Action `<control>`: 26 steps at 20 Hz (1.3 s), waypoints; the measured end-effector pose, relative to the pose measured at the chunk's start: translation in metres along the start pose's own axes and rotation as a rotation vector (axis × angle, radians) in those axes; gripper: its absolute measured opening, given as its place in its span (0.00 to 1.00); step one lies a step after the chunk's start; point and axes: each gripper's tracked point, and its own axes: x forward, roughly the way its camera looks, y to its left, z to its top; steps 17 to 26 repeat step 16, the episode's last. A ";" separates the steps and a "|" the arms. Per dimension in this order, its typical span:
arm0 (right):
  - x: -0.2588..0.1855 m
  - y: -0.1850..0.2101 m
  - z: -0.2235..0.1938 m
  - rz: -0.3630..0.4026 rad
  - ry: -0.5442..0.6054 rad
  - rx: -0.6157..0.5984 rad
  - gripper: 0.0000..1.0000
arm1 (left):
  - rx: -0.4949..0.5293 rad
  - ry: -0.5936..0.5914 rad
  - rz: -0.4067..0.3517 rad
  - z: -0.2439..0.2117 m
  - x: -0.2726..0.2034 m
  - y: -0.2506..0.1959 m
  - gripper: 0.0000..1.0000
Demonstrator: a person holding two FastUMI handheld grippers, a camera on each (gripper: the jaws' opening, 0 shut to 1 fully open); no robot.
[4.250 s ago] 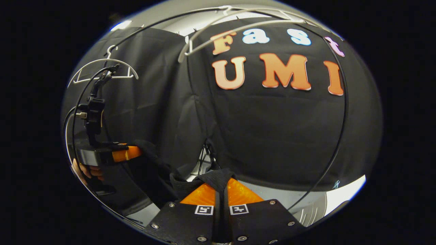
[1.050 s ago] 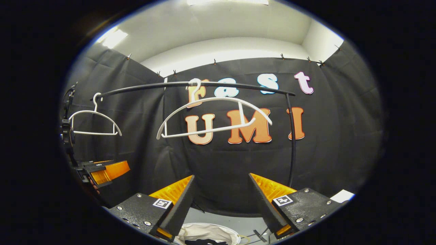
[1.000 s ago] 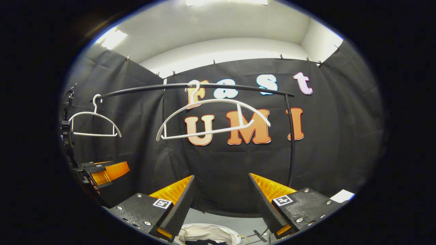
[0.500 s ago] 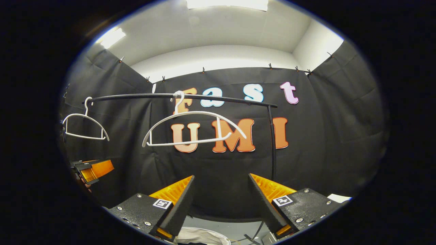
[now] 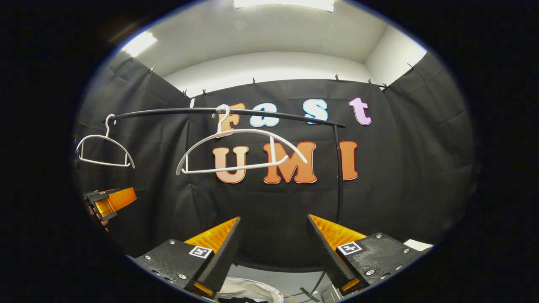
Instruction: Grasp the clothes on the hanger with both hands and then place them into the laundry hamper below.
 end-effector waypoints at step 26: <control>0.007 0.007 -0.011 0.020 0.018 0.002 0.92 | 0.005 -0.013 -0.004 -0.002 0.005 -0.002 0.97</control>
